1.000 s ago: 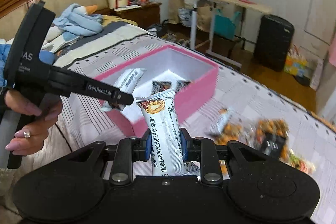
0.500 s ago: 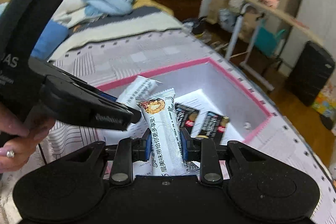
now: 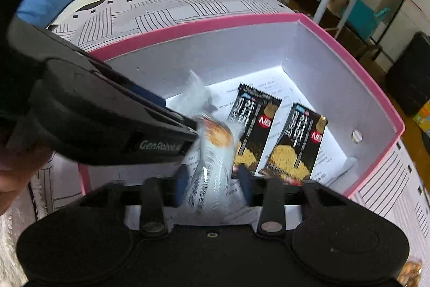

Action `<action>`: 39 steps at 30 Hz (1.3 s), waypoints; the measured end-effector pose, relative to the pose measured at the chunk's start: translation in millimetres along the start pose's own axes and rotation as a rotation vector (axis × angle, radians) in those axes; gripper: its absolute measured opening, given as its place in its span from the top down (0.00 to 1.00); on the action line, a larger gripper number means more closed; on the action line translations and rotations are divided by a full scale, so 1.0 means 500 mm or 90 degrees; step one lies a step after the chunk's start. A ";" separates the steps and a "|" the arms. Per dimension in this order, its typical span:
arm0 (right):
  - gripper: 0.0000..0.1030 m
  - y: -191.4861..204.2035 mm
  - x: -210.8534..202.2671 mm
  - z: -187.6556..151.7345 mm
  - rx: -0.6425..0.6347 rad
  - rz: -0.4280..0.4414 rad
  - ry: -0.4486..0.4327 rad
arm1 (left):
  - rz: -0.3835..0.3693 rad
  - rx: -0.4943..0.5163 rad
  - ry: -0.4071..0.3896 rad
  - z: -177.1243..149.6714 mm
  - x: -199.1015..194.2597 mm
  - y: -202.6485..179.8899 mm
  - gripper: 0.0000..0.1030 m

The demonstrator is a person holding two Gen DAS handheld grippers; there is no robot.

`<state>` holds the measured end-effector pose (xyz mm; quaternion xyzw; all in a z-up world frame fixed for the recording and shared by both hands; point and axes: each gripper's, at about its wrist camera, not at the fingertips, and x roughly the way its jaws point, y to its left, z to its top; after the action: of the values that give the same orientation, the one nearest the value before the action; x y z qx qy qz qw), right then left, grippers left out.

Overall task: Organize snacks
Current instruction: 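Carry both white wafer bars into the pink box and open both tools, then withdraw both open tools from the box toward the snack pile, then grasp a white wafer bar with the left tool while the right tool grasps a black packet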

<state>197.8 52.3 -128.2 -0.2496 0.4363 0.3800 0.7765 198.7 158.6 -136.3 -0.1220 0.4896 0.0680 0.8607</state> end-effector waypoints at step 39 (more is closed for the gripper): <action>0.34 -0.072 -0.485 -0.396 0.383 -0.304 -0.251 | -0.216 0.183 -0.070 -0.082 -0.274 -0.247 0.56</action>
<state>50.3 -201.6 -13.9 -0.0292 0.3011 0.0857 0.9493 124.3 28.9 -20.9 -0.0746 0.4189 -0.1416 0.8938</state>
